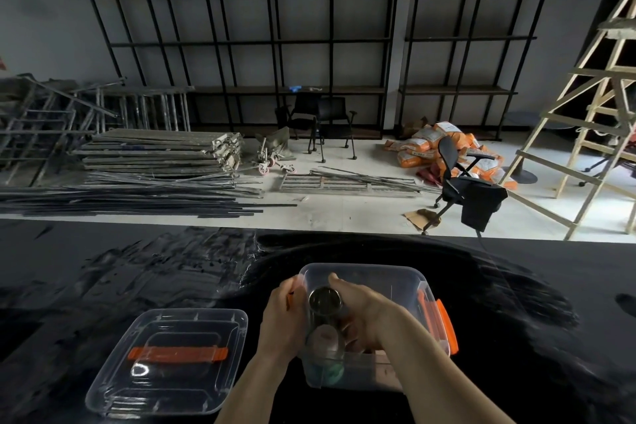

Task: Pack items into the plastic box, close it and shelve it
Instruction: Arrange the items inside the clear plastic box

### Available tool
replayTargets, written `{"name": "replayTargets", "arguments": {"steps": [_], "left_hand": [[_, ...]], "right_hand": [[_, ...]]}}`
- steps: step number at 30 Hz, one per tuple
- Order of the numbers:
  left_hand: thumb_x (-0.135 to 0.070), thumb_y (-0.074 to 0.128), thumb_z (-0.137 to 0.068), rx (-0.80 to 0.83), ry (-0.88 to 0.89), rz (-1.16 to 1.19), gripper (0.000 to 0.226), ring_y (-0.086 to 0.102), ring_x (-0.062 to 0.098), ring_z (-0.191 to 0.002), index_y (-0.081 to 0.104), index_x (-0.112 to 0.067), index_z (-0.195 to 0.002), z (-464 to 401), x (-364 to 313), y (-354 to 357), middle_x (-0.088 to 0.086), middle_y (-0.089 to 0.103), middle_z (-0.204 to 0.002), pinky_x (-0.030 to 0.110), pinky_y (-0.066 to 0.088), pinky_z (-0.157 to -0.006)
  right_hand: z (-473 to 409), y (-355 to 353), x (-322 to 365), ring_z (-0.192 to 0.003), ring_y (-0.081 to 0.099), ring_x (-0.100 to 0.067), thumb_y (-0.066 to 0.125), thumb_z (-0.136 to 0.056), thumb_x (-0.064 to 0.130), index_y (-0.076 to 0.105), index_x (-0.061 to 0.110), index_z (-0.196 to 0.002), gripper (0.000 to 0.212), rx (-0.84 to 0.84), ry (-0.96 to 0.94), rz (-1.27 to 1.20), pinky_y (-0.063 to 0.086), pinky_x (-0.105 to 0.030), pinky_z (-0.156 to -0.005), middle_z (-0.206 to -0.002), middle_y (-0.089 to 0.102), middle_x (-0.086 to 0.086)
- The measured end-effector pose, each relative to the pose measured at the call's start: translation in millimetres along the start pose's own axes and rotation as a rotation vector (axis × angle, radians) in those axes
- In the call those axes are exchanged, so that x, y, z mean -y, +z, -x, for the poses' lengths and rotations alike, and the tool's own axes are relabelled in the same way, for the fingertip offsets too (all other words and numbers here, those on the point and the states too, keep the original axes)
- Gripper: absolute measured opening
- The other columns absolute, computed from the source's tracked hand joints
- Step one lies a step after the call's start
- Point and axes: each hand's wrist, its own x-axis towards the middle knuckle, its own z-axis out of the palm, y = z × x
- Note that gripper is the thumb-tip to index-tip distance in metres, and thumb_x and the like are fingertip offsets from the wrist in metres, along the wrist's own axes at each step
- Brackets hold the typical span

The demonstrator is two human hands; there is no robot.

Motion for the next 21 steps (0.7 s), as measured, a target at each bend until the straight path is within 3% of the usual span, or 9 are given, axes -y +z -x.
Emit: {"name": "replayTargets", "arguments": {"steps": [4, 6, 8, 10, 11, 15, 17, 19, 21], "left_hand": [[-0.054, 0.04, -0.096, 0.022, -0.04, 0.02, 0.038, 0.063, 0.013, -0.105, 0.063, -0.031, -0.116, 0.7, 0.0, 0.0, -0.006, 0.066, -0.112, 0.046, 0.049, -0.095], [-0.054, 0.038, -0.095, 0.041, -0.042, 0.031, 0.037, 0.066, 0.008, -0.098, 0.063, -0.033, -0.112, 1.2, -3.5, -1.8, -0.008, 0.069, -0.104, 0.047, 0.051, -0.092], [-0.053, 0.039, -0.094, 0.069, -0.039, 0.027, 0.039, 0.066, 0.003, -0.091, 0.06, -0.031, -0.118, 2.0, -7.8, -5.5, -0.009, 0.07, -0.098, 0.045, 0.054, -0.089], [-0.052, 0.043, -0.092, 0.053, -0.048, -0.001, 0.056, 0.06, 0.008, -0.111, 0.045, -0.025, -0.141, 2.4, -9.4, -14.4, -0.004, 0.06, -0.128, 0.043, 0.049, -0.099], [-0.05, 0.045, -0.092, 0.019, -0.049, -0.014, 0.059, 0.056, 0.011, -0.119, 0.04, -0.024, -0.145, 2.3, -8.8, -23.2, -0.003, 0.052, -0.139, 0.043, 0.045, -0.104], [-0.041, 0.048, -0.095, -0.158, -0.034, -0.083, 0.043, 0.059, 0.014, -0.114, 0.052, -0.024, -0.134, -1.4, 1.3, -78.5, -0.001, 0.061, -0.129, 0.045, 0.048, -0.099], [-0.036, 0.047, -0.095, -0.232, -0.04, -0.139, 0.031, 0.064, 0.022, -0.103, 0.062, -0.021, -0.117, -3.9, 12.6, -116.0, 0.004, 0.068, -0.111, 0.048, 0.053, -0.089], [-0.033, 0.048, -0.094, -0.307, -0.048, -0.229, 0.023, 0.066, 0.026, -0.093, 0.065, -0.019, -0.099, -6.4, 28.1, -151.7, 0.006, 0.071, -0.099, 0.042, 0.054, -0.079], [-0.033, 0.052, -0.093, -0.358, -0.179, -0.321, 0.029, 0.064, 0.025, -0.104, 0.063, -0.018, -0.116, -5.5, 53.3, -189.3, 0.006, 0.069, -0.114, 0.033, 0.047, -0.082]], "right_hand": [[6.0, -1.7, -2.2, -0.118, 0.061, -0.045, 0.044, -0.094, 0.064, 0.053, 0.006, -0.139, 0.073, -0.051, -0.042, 0.051, 0.048, -0.055, -0.106, -0.131, 0.063, -0.021], [16.4, 3.9, -0.3, -0.115, 0.063, -0.041, 0.044, -0.095, 0.061, 0.057, 0.006, -0.135, 0.069, -0.172, -0.108, 0.161, 0.05, -0.05, -0.103, -0.128, 0.065, -0.022], [27.4, 11.8, 4.7, -0.09, 0.068, -0.03, 0.048, -0.094, 0.057, 0.07, 0.015, -0.114, 0.051, -0.421, -0.299, 0.314, 0.056, -0.04, -0.083, -0.102, 0.072, -0.011], [41.7, 22.6, 12.3, -0.062, 0.058, -0.016, 0.053, -0.093, 0.055, 0.072, 0.027, -0.081, 0.035, -0.678, -0.534, 0.389, 0.045, -0.029, -0.058, -0.071, 0.062, 0.008], [49.0, 30.9, 17.5, -0.06, 0.056, -0.014, 0.056, -0.092, 0.054, 0.07, 0.03, -0.075, 0.032, -0.742, -0.633, 0.382, 0.04, -0.027, -0.055, -0.065, 0.058, 0.013], [55.1, 78.5, 38.0, -0.082, 0.07, -0.022, 0.062, -0.09, 0.046, 0.076, 0.026, -0.089, 0.025, -0.574, -0.814, 0.393, 0.051, -0.03, -0.069, -0.078, 0.075, 0.007], [47.4, 110.8, 40.4, -0.093, 0.07, -0.026, 0.062, -0.089, 0.044, 0.077, 0.025, -0.093, 0.025, -0.463, -0.786, 0.474, 0.051, -0.032, -0.077, -0.092, 0.078, 0.001], [36.1, 140.3, 36.7, -0.1, 0.07, -0.03, 0.058, -0.088, 0.048, 0.078, 0.025, -0.099, 0.033, -0.365, -0.681, 0.56, 0.05, -0.031, -0.081, -0.101, 0.078, -0.003], [21.8, 169.3, 29.9, -0.099, 0.07, -0.034, 0.053, -0.087, 0.05, 0.076, 0.018, -0.103, 0.043, -0.262, -0.556, 0.611, 0.055, -0.034, -0.087, -0.106, 0.076, -0.01]]}}
